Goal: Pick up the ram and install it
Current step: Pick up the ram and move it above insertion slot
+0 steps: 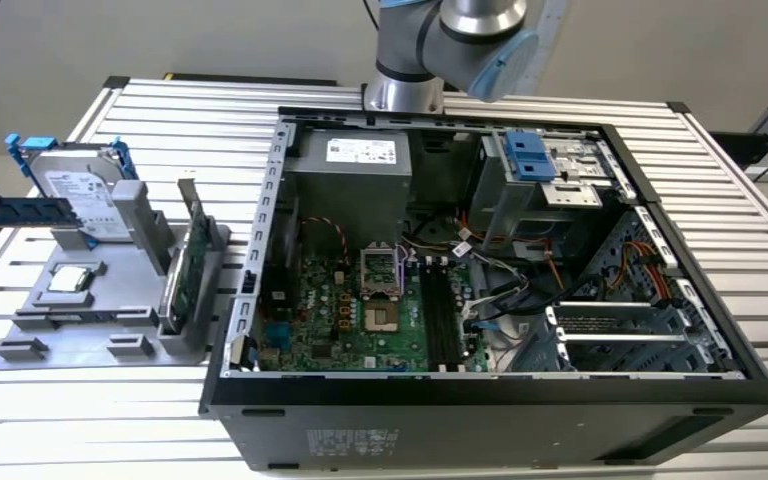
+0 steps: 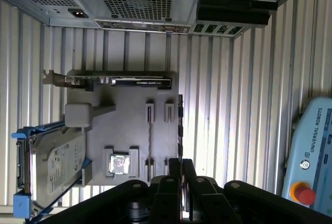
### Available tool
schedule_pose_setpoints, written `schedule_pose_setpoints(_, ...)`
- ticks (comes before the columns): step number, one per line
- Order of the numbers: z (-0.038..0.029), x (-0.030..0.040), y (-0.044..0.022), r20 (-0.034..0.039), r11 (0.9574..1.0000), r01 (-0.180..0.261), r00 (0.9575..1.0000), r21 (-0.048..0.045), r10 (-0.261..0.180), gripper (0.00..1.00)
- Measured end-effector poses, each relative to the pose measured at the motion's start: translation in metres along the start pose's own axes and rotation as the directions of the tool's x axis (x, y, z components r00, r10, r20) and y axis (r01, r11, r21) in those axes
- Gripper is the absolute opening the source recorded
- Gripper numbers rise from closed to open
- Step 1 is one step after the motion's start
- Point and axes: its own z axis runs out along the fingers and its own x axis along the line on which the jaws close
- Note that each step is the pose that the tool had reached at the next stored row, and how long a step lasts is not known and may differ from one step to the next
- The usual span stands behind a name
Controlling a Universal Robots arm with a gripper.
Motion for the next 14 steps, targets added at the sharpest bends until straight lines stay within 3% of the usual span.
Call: schedule_pose_setpoints(14,0.0001,-0.0001,0.0048,0.0001,1.0000,0.000,1.0000,0.0000,0.000,0.00)
